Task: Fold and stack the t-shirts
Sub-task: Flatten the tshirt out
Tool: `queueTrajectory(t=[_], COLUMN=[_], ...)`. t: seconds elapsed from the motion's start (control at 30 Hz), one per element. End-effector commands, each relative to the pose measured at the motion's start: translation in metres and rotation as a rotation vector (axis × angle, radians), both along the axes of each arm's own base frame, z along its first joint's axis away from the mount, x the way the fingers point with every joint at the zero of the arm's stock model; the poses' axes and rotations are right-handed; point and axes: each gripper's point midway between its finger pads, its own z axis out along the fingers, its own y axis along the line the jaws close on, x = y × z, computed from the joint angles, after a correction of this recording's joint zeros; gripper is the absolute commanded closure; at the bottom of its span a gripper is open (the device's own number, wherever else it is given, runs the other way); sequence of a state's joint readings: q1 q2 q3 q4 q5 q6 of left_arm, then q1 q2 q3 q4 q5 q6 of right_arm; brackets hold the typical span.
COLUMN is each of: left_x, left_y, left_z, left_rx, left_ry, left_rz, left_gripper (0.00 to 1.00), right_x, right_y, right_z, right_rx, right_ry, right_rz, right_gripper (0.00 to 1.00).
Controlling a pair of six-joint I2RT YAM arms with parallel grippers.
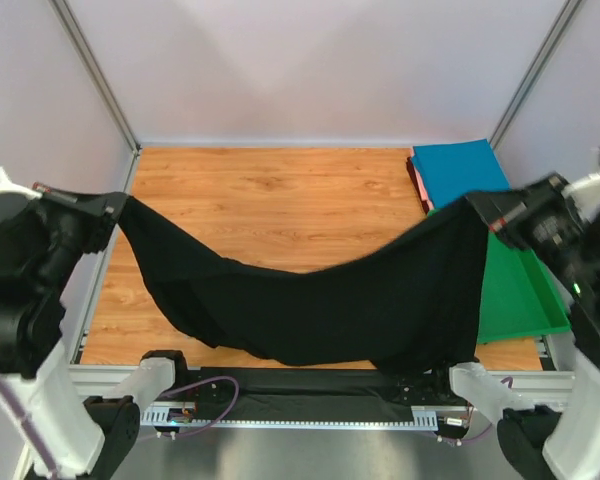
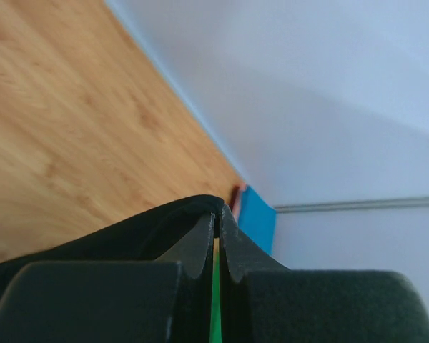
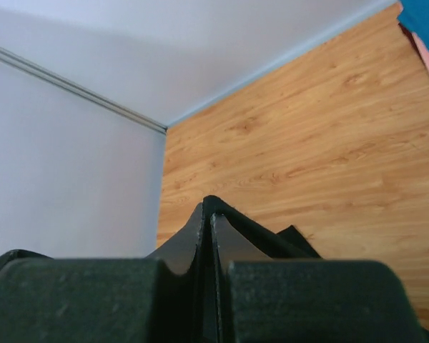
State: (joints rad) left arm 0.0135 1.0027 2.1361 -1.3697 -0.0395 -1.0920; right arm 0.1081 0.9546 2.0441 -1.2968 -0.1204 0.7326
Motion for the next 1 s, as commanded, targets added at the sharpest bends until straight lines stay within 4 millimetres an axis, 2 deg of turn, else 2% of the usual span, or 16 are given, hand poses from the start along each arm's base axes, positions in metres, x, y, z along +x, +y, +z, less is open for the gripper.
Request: queueTrajectory(t=[0.0,0.1,0.13,0.17,0.2,0.23,0.33,0.4,0.6,0.7,0.77,0.8,0.83,0.9,0.93,0.97], left_x=[0.052,0.111,0.149,0.155,0.181,0.180,0.190,0.181,0.141,0.116,0.125,0.108,0.123,0.101,0.108,0.102], left_y=[0.029,0.036,0.029,0.029,0.030,0.024,0.033,0.037,0.038,0.039,0.039,0.034,0.040,0.039,0.047,0.049], left_z=[-0.054,-0.021,-0.014,0.022,0.029,0.068,0.102,0.121,0.171,0.173,0.141,0.136,0.093,0.058,0.014,-0.009], left_rx=[0.138,0.158,0.152,0.150,0.124,0.105,0.049,0.043,0.112,0.145,0.152,0.166,0.150,0.188,0.180,0.177], left_ry=[0.241,0.153,0.126,0.009,-0.019,-0.157,-0.296,-0.376,-0.548,-0.556,-0.462,-0.456,-0.331,-0.242,-0.125,-0.069], left_rz=[0.106,0.112,0.053,0.044,0.028,-0.010,-0.008,-0.012,0.008,0.041,0.028,0.026,0.028,0.038,0.063,0.077], left_gripper=[1.00,1.00,1.00,1.00,1.00,1.00,1.00,1.00,1.00,1.00,1.00,1.00,1.00,1.00,1.00,1.00], right_x=[0.101,0.174,0.193,0.202,0.211,0.225,0.236,0.232,0.201,0.191,0.187,0.192,0.190,0.186,0.184,0.183], right_y=[0.019,0.026,0.031,0.031,0.027,0.024,0.010,0.007,-0.015,-0.018,-0.013,-0.013,-0.013,-0.017,-0.016,-0.017], right_z=[0.008,0.041,0.044,0.057,0.059,0.080,0.099,0.119,0.135,0.123,0.103,0.070,0.054,-0.006,-0.031,-0.054], right_rx=[0.055,0.044,0.029,0.021,0.006,-0.004,0.101,0.144,0.189,0.181,0.170,0.164,0.151,0.105,0.084,0.050], right_ry=[0.002,-0.102,-0.113,-0.144,-0.137,-0.196,-0.242,-0.329,-0.352,-0.315,-0.266,-0.186,-0.151,-0.024,0.040,0.102], right_rz=[0.029,0.038,0.054,0.055,0.027,0.005,-0.014,0.008,0.047,0.066,0.092,0.095,0.096,0.070,0.066,0.033], right_gripper=[1.00,1.00,1.00,1.00,1.00,1.00,1.00,1.00,1.00,1.00,1.00,1.00,1.00,1.00,1.00,1.00])
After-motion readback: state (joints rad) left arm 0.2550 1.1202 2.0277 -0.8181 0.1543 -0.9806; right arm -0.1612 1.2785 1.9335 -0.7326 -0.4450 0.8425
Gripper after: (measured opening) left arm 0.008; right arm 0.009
